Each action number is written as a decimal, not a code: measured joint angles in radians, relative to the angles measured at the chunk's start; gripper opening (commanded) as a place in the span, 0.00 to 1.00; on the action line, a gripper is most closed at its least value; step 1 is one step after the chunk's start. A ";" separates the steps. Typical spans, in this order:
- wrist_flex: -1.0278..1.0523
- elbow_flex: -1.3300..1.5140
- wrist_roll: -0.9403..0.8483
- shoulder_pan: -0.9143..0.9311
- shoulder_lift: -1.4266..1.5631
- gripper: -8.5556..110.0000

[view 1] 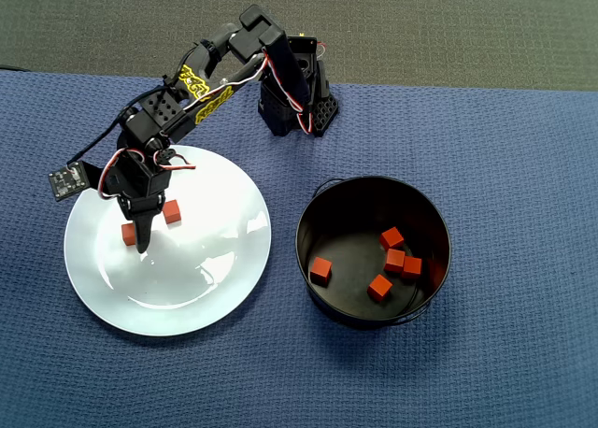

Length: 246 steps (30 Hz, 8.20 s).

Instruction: Pick up the red cubes from the white plate and place them in the black recipient

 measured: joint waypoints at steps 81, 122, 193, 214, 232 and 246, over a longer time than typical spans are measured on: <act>0.354 0.158 0.778 -0.798 0.686 0.34; -0.097 0.373 -0.006 0.046 0.250 0.28; 0.342 -0.034 0.884 -0.565 0.571 0.07; 0.268 0.235 0.594 -0.549 0.675 0.41; -0.071 0.417 -0.109 0.097 0.410 0.38; -0.121 0.419 -0.052 0.143 0.302 0.34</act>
